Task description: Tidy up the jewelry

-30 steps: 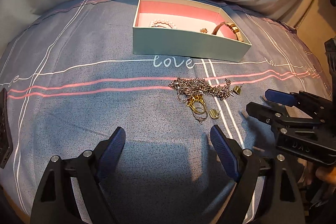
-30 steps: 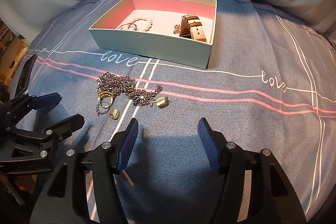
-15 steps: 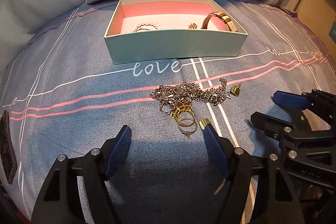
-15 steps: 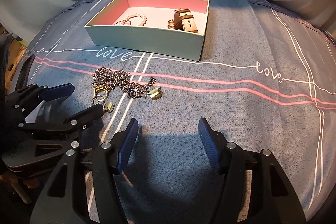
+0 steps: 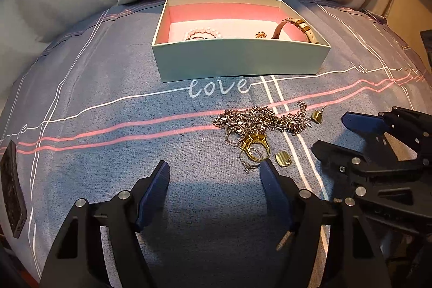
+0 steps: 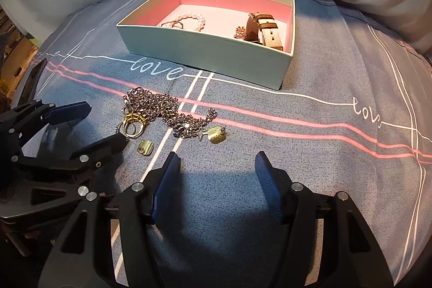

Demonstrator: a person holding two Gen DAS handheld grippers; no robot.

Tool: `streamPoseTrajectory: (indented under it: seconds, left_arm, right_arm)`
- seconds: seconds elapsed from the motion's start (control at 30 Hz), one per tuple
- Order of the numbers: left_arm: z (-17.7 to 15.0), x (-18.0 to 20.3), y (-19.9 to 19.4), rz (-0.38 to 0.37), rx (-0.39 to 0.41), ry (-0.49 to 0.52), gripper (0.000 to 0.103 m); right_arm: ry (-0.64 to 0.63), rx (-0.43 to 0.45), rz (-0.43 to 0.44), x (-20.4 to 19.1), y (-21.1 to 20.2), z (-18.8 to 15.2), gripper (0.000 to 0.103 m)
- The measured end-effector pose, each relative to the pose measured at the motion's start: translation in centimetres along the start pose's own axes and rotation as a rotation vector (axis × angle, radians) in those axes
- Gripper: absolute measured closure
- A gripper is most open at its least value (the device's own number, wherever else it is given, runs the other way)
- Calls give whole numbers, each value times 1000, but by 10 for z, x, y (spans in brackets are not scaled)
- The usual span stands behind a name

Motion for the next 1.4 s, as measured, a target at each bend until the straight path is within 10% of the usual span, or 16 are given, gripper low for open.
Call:
streamPoseTrajectory:
  seconds: [0.2,0.53,0.73,0.9,1.4]
  left_arm:
    - [2,11,1,-9,9,16,35]
    - [1,-6,-4,-12,24,11,81]
    - [-3,-18,-8,-33,17,-31,83]
    - [-2,-20,-8,-56,14,-51,72]
    - [3,35,-12,-109,14,68,62]
  right_arm:
    - [25,7,-1,10,-6,3,43]
    - [-2,2,3,7,3,5,43]
    - [-61,13,-11,-4,10,10,50]
    - [-73,20,-2,-6,9,12,87]
    - [37,35,14,27,-17,-4,88]
Point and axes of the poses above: each gripper's, at about its wrist camera, not at the fingertips, and y roughly the way its jaws point, x to its right, z to its top, the point moved 3 cm from there along y, roughly the way its jaws point, and after that the axes turned 4 degrees about y, right-handed, at the moved point
